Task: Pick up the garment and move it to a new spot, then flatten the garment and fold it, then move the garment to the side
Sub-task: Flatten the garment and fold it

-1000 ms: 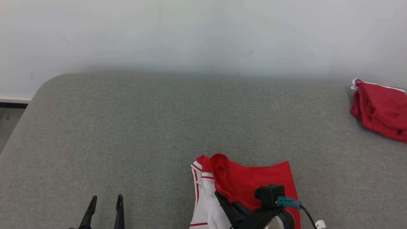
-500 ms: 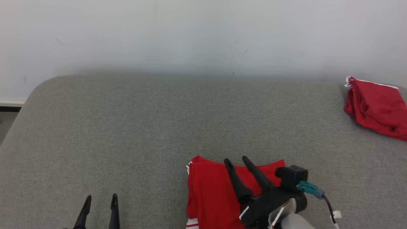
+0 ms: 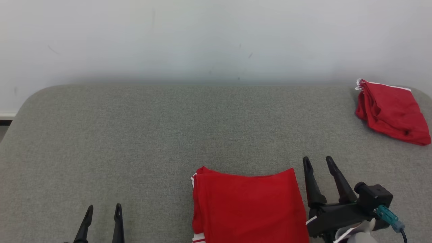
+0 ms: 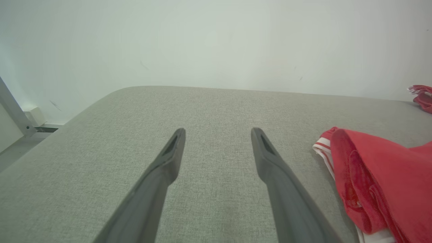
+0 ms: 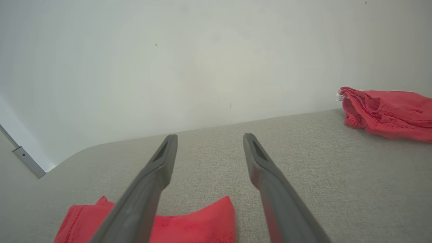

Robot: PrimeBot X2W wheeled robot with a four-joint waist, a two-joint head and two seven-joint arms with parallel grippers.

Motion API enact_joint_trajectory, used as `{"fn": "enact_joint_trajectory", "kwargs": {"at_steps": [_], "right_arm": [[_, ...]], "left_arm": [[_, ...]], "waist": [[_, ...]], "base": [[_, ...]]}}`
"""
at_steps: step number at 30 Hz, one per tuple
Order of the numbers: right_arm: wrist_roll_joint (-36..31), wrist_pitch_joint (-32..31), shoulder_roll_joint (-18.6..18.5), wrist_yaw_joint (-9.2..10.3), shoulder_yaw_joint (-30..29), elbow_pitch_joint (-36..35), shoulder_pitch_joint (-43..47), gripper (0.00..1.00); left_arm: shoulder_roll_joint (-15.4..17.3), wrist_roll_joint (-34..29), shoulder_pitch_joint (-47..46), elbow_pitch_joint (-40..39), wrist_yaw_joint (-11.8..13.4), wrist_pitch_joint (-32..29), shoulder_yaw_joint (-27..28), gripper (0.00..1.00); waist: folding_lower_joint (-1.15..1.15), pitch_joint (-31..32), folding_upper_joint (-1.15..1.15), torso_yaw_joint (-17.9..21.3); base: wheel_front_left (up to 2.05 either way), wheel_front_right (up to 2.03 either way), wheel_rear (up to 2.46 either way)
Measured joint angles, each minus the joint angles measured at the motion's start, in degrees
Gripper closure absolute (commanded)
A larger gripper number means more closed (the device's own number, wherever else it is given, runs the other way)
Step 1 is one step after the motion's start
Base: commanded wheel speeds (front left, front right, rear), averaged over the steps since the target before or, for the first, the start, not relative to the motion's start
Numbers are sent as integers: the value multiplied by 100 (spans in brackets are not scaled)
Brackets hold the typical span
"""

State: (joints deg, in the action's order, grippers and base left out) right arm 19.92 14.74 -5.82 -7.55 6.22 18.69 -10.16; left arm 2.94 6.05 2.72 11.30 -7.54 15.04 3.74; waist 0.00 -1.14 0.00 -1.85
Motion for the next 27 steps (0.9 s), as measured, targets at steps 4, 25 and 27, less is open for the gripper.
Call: {"fn": "enact_joint_trajectory", "kwargs": {"at_steps": [4, 25, 27], "right_arm": [[-584, 23, 103, 1, -364, -321, 323, 0], [-1143, 26, 283, 1, -623, -995, 1302, 0], [-1143, 26, 287, 1, -602, -958, 1301, 0]], "left_arm": [[0, -42, 31, -116, 1, 0, -13, 0], [-1, -34, 192, -316, 151, 0, -221, 0], [-1, -34, 200, -303, 159, 0, -238, 0]], "waist": [[0, 1, 0, 74], [0, 59, 0, 409], [0, 65, 0, 392]], "base": [[0, 0, 0], [0, 0, 0], [0, 0, 0]]}}
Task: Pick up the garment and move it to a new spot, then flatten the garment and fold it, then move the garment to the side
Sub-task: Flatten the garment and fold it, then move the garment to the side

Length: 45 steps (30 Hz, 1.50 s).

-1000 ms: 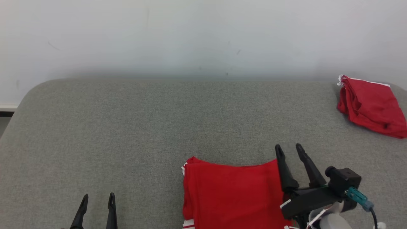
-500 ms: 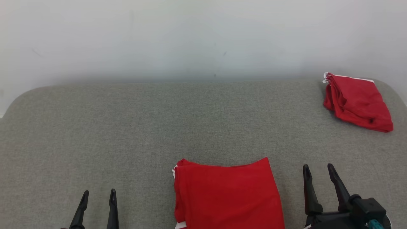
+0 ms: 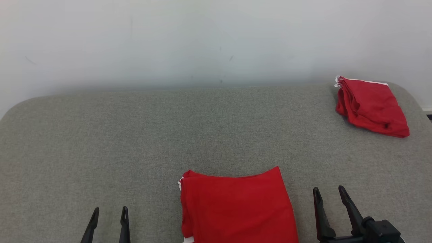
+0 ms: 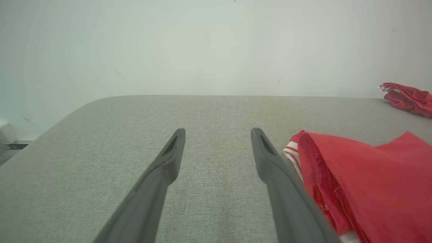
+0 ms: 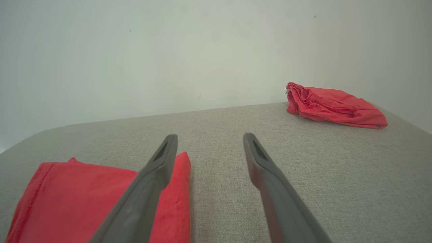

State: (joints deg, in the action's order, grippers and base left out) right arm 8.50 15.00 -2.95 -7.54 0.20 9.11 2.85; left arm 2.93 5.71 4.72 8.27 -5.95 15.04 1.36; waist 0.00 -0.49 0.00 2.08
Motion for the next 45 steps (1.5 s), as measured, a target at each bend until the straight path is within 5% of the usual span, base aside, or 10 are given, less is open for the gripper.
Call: {"fn": "enact_joint_trajectory", "kwargs": {"at_steps": [45], "right_arm": [[49, 0, 1, -1, 134, 591, -89, 0]], "left_arm": [[0, -16, 122, 341, 116, 0, -126, 0]], "waist": [[0, 195, 0, -248]], "base": [[0, 0, 0]]}}
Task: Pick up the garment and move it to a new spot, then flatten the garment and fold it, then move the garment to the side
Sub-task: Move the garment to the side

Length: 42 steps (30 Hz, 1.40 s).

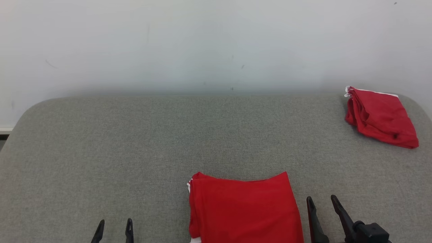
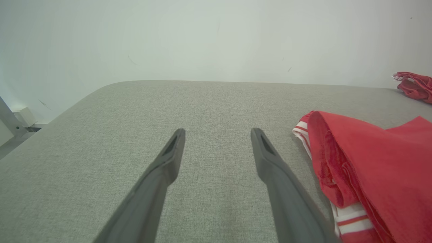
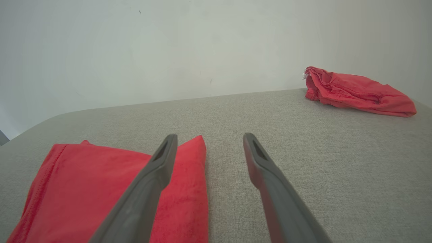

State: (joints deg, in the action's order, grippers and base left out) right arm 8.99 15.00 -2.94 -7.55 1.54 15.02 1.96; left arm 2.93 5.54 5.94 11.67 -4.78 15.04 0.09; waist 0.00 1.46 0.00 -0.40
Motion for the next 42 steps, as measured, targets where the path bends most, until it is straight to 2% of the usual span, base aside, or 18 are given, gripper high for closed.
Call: {"fn": "enact_joint_trajectory", "kwargs": {"at_steps": [42], "right_arm": [[-1, 0, 0, 1, -37, 84, -31, 0]], "left_arm": [[0, -5, -5, 14, -25, 0, 24, 0]], "waist": [[0, -44, 0, -35]], "base": [[0, 0, 0]]}}
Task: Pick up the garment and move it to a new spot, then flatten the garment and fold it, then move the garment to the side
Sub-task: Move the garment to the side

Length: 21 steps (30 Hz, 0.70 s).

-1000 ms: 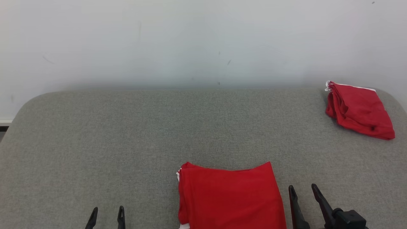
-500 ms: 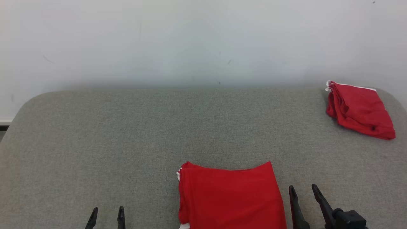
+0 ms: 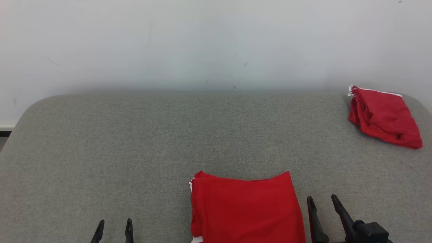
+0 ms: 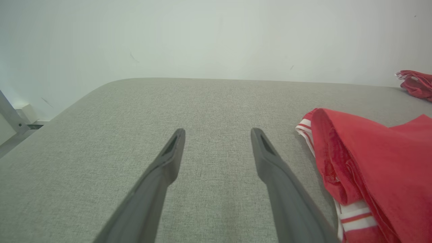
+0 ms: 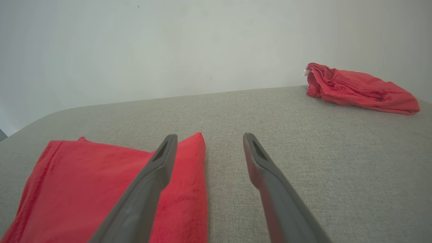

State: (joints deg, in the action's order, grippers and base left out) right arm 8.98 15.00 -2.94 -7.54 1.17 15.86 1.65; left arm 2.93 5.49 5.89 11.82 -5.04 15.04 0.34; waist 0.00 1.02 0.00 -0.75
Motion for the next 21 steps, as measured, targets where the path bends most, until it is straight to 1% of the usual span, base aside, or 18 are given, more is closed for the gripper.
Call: {"fn": "enact_joint_trajectory", "kwargs": {"at_steps": [4, 6, 8, 11, 17, 21], "right_arm": [[-107, 0, 0, -1, 30, 40, -109, 0], [-159, 10, -1, 0, 64, 210, -214, 0], [-221, 13, -1, 0, 94, 527, -352, 0], [-310, 5, 1, 0, 148, 1209, -669, 0], [-456, -252, 2, -1, 221, 2354, -1352, 0], [-244, -450, 0, 0, 339, 2965, -1621, 0]], "left_arm": [[0, 8, -3, -2, 0, 0, -12, 0], [0, 8, -5, -2, -1, 0, -23, 0], [0, 7, -10, -3, -4, 0, -31, 0], [0, -13, -21, 0, -31, 0, -48, 0], [0, -35, -48, 8, -57, 0, -80, 0], [0, -35, -90, 35, -86, 0, -93, 0]], "waist": [[0, -11, 0, -50], [0, -32, 0, -63], [0, -58, 0, -79], [0, -97, 0, -116], [0, -186, 0, -190], [0, -228, 0, -241]], "base": [[0, 0, 0], [0, 0, 0], [0, 0, 0], [0, 0, 0], [0, 0, 0], [0, 0, 0]]}}
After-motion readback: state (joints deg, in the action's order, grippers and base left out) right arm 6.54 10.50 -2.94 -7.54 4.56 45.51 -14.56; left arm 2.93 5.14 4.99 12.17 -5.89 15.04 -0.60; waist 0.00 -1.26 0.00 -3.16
